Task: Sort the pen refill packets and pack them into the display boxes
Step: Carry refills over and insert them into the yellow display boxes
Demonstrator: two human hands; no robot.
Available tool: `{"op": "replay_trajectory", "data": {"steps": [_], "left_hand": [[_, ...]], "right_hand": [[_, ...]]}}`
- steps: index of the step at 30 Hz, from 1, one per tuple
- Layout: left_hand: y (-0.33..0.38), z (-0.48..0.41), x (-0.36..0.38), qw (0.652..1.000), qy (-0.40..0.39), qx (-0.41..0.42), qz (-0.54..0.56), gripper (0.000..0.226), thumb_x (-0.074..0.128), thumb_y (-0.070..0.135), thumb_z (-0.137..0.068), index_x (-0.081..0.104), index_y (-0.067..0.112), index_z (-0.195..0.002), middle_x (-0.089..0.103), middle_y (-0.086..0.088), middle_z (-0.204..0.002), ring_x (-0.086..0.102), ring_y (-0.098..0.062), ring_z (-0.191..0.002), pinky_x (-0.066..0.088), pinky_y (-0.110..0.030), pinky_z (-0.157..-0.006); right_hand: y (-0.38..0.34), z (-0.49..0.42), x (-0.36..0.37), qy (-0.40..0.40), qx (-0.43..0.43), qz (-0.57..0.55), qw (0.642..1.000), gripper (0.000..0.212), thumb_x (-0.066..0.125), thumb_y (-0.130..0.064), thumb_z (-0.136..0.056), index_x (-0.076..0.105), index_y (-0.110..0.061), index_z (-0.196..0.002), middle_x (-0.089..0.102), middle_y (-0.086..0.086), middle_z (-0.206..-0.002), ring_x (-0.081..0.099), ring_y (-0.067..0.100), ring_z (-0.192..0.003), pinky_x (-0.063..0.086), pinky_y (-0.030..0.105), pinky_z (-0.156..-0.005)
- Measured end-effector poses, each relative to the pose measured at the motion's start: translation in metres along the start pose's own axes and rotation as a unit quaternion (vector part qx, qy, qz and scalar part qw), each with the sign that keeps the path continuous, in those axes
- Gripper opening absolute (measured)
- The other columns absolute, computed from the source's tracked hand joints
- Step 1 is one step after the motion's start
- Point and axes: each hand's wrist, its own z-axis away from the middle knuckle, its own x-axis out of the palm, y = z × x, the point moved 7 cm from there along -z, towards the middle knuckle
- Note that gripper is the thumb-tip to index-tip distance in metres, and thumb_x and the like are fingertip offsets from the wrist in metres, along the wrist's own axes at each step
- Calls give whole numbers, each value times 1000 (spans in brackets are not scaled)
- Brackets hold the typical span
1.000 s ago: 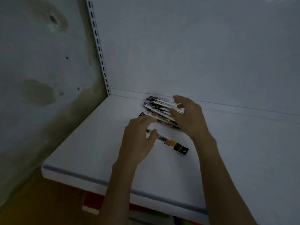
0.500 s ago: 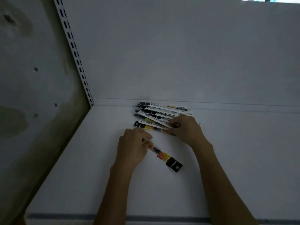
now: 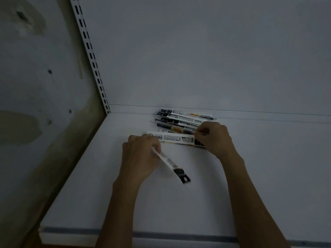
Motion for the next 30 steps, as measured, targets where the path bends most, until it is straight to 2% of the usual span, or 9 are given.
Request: {"op": "replay_trajectory", "data": {"steps": [4, 9, 12, 18, 20, 23, 25, 26, 30], "left_hand": [[-13, 2, -20, 991, 82, -60, 82, 16, 67, 31, -82, 53, 28, -75, 59, 0, -89, 51, -18, -88, 34, -23, -61], [-5, 6, -36, 978, 132, -52, 155, 20, 52, 37, -91, 54, 19, -82, 59, 7, -75, 56, -17, -72, 41, -25, -58], [3, 7, -37, 972, 137, -38, 187, 18, 49, 29, -94, 46, 17, -80, 57, -1, -73, 54, -17, -67, 40, -24, -54], [27, 7, -16, 984, -32, 9, 177, 25, 59, 40, -84, 44, 29, -101, 59, 11, -86, 54, -3, -77, 41, -19, -58], [28, 12, -6, 974, -92, 6, 205, 17, 61, 39, -84, 54, 29, -95, 65, 10, -82, 60, -2, -74, 47, -21, -64], [17, 15, -5, 963, -86, -27, 255, 10, 52, 22, -93, 58, 25, -84, 64, 4, -68, 61, -4, -58, 54, -28, -66], [6, 16, -10, 951, -59, -61, 297, 13, 49, 17, -94, 58, 21, -85, 63, 1, -62, 60, -7, -48, 55, -25, -57], [2, 16, -15, 956, -43, -63, 283, 14, 48, 18, -94, 58, 20, -83, 62, 1, -60, 58, -8, -46, 52, -21, -52], [-8, 16, -26, 978, 3, -35, 208, 25, 44, 38, -93, 53, 19, -79, 50, 1, -59, 47, -12, -54, 38, -25, -54]], "right_hand": [[-5, 5, -9, 0, -8, -73, 997, 9, 71, -14, -78, 66, -18, -73, 61, -9, -70, 54, -1, -64, 39, 5, -50], [-21, 17, -34, 57, -33, -113, 991, 10, 67, -16, -81, 66, -21, -72, 61, -12, -73, 53, -1, -65, 36, 4, -51], [-38, 27, -41, -4, -76, -116, 990, 9, 70, -17, -77, 70, -21, -70, 65, -12, -71, 55, 1, -65, 38, 7, -52], [-73, 45, -37, -119, -149, -111, 975, 15, 75, -16, -74, 68, -29, -74, 62, -14, -69, 53, 0, -59, 41, 12, -54], [-78, 44, -38, -83, -148, -165, 972, 19, 76, -14, -72, 65, -23, -85, 60, -13, -69, 53, -3, -56, 41, 10, -51], [-66, 37, -45, 48, -121, -255, 958, 34, 73, -23, -76, 54, -21, -104, 64, -8, -86, 62, 2, -72, 50, 13, -62], [-51, 30, -44, 98, -85, -190, 973, 31, 69, -29, -80, 54, -19, -105, 62, -8, -86, 61, 9, -78, 48, 14, -66], [-42, 26, -35, 67, -55, -116, 989, 30, 70, -32, -80, 56, -18, -102, 60, -7, -86, 61, 13, -80, 48, 19, -69], [-13, 27, 28, -175, 26, 114, 978, 35, 74, -38, -73, 60, -15, -96, 58, -1, -94, 57, 18, -87, 49, 35, -79]]}}
